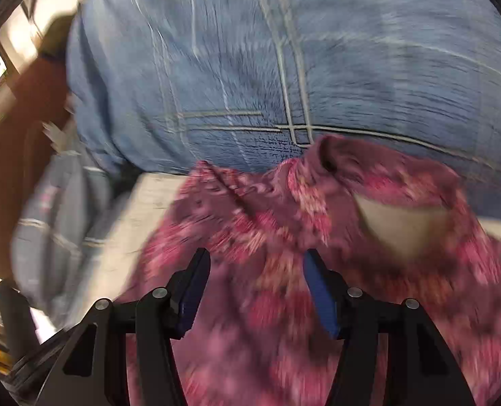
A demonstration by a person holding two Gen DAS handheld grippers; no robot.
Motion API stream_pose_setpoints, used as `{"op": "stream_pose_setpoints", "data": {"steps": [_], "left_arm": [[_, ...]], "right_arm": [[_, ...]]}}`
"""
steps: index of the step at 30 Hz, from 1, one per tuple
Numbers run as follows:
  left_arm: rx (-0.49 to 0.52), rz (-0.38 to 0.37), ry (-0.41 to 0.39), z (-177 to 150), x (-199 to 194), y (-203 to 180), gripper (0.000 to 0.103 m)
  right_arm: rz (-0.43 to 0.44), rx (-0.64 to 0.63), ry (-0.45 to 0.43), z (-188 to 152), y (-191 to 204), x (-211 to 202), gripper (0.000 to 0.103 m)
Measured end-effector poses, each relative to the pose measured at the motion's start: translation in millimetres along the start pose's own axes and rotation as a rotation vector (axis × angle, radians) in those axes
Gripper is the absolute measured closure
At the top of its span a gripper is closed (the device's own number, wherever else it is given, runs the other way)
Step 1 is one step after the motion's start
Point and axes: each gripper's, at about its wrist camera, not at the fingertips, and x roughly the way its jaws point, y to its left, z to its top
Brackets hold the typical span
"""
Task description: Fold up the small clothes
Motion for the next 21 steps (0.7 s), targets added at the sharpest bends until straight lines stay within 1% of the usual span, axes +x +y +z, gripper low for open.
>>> {"op": "stream_pose_setpoints", "data": {"steps": [1, 2, 3, 6, 7, 8, 9, 10, 11, 12, 14, 15, 16, 17, 18, 19, 21], "left_arm": [[-0.004, -0.003, 0.000, 1, 0, 1, 0.067], [-0.009, -0.005, 0.000, 2, 0, 3, 0.067], [-0.011, -0.004, -0.001, 3, 0, 4, 0.067], [-0.026, 0.001, -0.006, 5, 0, 9, 0.067], [-0.029, 0.002, -0.003, 5, 1, 10, 0.067], [-0.031, 0.001, -0.003, 6, 1, 10, 0.067], [-0.031, 0.002, -0.003, 6, 1, 11, 0.067], [-0.031, 0.003, -0.004, 6, 1, 11, 0.067], [-0.032, 0.005, -0.007, 6, 1, 11, 0.067], [-0.032, 0.011, -0.013, 6, 0, 11, 0.067], [-0.029, 0.041, -0.036, 7, -3, 11, 0.067], [-0.027, 0.064, -0.047, 7, -4, 12, 0.067], [-0.029, 0.098, -0.055, 8, -4, 14, 0.067], [-0.039, 0.110, -0.059, 9, -4, 16, 0.067], [-0.056, 0.114, -0.058, 10, -3, 20, 0.067], [-0.072, 0.108, -0.057, 12, -4, 23, 0.067], [-0.078, 0.121, -0.082, 13, -10, 25, 0.067]], "right_arm": [[-0.013, 0.005, 0.028, 5, 0, 16, 0.043], [-0.005, 0.017, 0.044, 7, -2, 26, 0.042], [0.029, 0.040, 0.063, 9, -4, 36, 0.043], [0.160, 0.058, 0.073, 16, 4, 50, 0.043], [0.175, 0.040, 0.099, 18, 10, 56, 0.052], [0.152, 0.001, 0.118, 21, 20, 62, 0.087], [0.143, -0.053, 0.143, 23, 32, 67, 0.099], [0.114, -0.111, 0.128, 25, 44, 64, 0.099], [0.108, -0.141, 0.100, 24, 50, 59, 0.099], [0.123, -0.149, 0.049, 26, 55, 49, 0.099], [0.127, -0.093, -0.031, 32, 50, 38, 0.100], [0.096, -0.064, -0.033, 34, 42, 42, 0.100], [0.067, -0.048, 0.023, 33, 37, 54, 0.099], [0.027, -0.044, 0.072, 31, 33, 65, 0.099], [-0.049, -0.050, 0.113, 23, 30, 74, 0.098], [-0.046, -0.051, 0.108, 23, 32, 73, 0.095], [0.024, -0.017, 0.021, 13, 27, 46, 0.093]]}}
